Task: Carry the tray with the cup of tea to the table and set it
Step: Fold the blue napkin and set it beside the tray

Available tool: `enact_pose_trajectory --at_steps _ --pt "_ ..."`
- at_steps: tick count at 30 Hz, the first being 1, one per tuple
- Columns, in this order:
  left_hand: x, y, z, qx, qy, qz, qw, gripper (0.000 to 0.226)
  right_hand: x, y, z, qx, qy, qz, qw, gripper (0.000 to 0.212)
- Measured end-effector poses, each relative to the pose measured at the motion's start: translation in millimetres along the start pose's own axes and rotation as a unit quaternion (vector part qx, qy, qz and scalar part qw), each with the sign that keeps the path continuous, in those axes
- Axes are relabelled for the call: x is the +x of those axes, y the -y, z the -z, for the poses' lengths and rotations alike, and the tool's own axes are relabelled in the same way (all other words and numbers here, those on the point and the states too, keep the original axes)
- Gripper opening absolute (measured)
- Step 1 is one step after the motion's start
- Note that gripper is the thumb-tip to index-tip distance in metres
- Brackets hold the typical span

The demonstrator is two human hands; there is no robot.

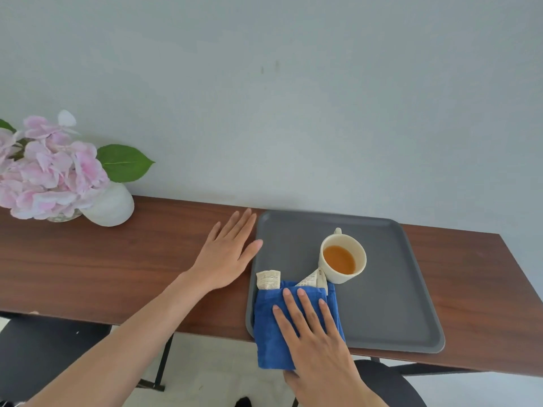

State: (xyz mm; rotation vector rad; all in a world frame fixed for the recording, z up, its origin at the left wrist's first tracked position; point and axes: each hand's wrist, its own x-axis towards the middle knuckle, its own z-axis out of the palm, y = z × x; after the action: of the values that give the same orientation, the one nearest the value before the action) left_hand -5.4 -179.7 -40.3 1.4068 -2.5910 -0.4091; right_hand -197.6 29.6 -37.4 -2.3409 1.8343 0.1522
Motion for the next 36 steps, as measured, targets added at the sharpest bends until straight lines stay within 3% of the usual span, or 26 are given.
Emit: enact_pose_trajectory --at_steps 6,16,36 --pt "38 2 -14 0.046 0.024 -0.034 0.998 0.059 10 8 -1 -0.033 0.007 0.005 0.999 0.104" --pt "37 5 -22 0.035 0.005 -0.033 0.999 0.062 6 5 -6 -0.009 -0.017 -0.010 1.000 0.102" --pt "37 5 -21 0.027 0.020 -0.031 0.999 0.058 -94 -118 -6 0.007 -0.055 -0.109 0.992 0.103"
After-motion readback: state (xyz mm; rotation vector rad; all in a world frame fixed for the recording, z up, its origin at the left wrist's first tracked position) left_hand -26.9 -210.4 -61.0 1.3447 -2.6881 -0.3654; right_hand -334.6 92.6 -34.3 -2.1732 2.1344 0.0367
